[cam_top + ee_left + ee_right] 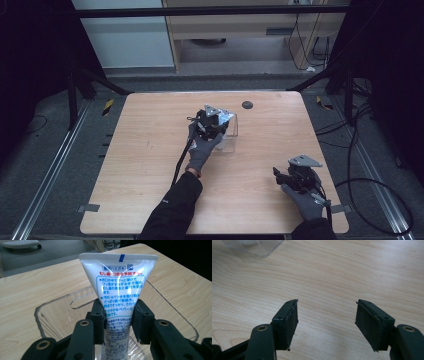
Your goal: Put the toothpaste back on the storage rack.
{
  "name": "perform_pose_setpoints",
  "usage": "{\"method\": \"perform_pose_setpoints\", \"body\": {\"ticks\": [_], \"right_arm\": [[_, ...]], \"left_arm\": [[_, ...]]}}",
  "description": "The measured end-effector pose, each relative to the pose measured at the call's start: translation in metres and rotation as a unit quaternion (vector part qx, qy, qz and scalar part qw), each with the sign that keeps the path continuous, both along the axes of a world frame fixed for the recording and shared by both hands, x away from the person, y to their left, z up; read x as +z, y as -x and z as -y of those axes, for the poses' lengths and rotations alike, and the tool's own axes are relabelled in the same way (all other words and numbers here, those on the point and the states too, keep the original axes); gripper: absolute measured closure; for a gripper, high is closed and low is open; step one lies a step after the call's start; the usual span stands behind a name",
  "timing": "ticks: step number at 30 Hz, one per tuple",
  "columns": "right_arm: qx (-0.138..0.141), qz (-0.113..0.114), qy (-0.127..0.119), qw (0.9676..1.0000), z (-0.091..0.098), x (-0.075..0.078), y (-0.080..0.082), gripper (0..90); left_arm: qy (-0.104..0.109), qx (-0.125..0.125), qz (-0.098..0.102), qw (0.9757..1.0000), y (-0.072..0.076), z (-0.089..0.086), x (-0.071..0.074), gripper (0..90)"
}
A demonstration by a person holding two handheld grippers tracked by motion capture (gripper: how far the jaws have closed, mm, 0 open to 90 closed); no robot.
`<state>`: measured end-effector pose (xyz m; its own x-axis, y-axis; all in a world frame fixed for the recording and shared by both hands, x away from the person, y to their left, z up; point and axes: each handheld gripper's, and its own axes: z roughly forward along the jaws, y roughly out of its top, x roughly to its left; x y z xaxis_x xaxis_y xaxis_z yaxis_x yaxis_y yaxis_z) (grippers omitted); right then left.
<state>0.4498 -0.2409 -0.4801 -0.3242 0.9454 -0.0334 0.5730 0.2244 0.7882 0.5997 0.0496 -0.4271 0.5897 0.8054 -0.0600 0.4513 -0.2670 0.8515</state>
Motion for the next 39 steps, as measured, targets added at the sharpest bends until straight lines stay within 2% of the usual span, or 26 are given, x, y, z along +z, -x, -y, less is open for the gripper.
{"method": "perform_pose_setpoints", "body": {"ticks": [5, 9, 13, 18, 20, 21, 24, 28, 30, 33, 34, 35, 37, 38, 39], "right_arm": [[0.0, -0.001, -0.002, 1.0, 0.0, 0.0, 0.0, 34.1], [0.0, 0.0, 0.0, 1.0, 0.0, 0.0, 0.0, 34.0], [-0.001, -0.001, -0.001, 1.0, 0.0, 0.0, 0.0, 33.9], [-0.005, 0.001, 0.003, 1.0, 0.001, 0.0, 0.0, 33.7], [-0.009, 0.002, 0.002, 1.0, 0.002, 0.0, 0.0, 33.6], [-0.009, 0.002, 0.003, 1.0, 0.002, 0.0, 0.0, 33.5], [-0.01, 0.002, 0.002, 0.9999, 0.002, 0.0, 0.0, 33.5], [-0.011, 0.006, 0.004, 0.9999, 0.002, 0.001, 0.0, 33.2], [-0.013, 0.006, 0.004, 0.9999, 0.003, 0.001, 0.001, 33.1], [-0.015, 0.008, 0.004, 0.9998, 0.004, 0.001, 0.001, 32.8], [-0.016, 0.007, 0.003, 0.9998, 0.004, 0.001, 0.001, 32.6], [-0.018, 0.007, 0.004, 0.9998, 0.005, 0.001, 0.002, 32.6], [-0.019, 0.007, 0.002, 0.9998, 0.005, 0.001, 0.002, 32.3], [-0.02, 0.007, 0.002, 0.9998, 0.005, 0.001, 0.002, 32.2], [-0.021, 0.007, 0.001, 0.9998, 0.006, 0.002, 0.002, 32.1]], "left_arm": [[0.003, -0.004, 0.003, 1.0, 0.001, 0.001, 0.0, 58.3], [0.026, -0.012, -0.001, 0.9996, 0.002, -0.003, 0.003, 51.4], [0.034, -0.019, 0.005, 0.9992, 0.008, -0.009, 0.009, 44.9], [0.031, -0.03, 0.023, 0.9988, 0.022, -0.022, 0.023, 42.3], [0.025, -0.036, 0.037, 0.9983, 0.035, -0.032, 0.034, 41.8], [0.025, -0.036, 0.037, 0.9983, 0.035, -0.032, 0.034, 41.4], [0.026, -0.045, 0.041, 0.9978, 0.048, -0.045, 0.044, 40.6], [0.015, -0.046, 0.044, 0.9979, 0.064, -0.065, 0.052, 38.4], [0.014, -0.045, 0.04, 0.9981, 0.071, -0.076, 0.052, 38.4], [0.001, -0.039, 0.035, 0.9986, 0.081, -0.091, 0.049, 37.8], [-0.006, -0.033, 0.031, 0.9989, 0.088, -0.101, 0.045, 37.7], [-0.006, -0.033, 0.031, 0.9989, 0.088, -0.101, 0.045, 37.6], [-0.012, -0.029, 0.026, 0.9992, 0.095, -0.112, 0.039, 37.3], [-0.02, -0.022, 0.02, 0.9994, 0.101, -0.123, 0.032, 37.1], [-0.02, -0.022, 0.02, 0.9994, 0.101, -0.123, 0.032, 36.7]]}}
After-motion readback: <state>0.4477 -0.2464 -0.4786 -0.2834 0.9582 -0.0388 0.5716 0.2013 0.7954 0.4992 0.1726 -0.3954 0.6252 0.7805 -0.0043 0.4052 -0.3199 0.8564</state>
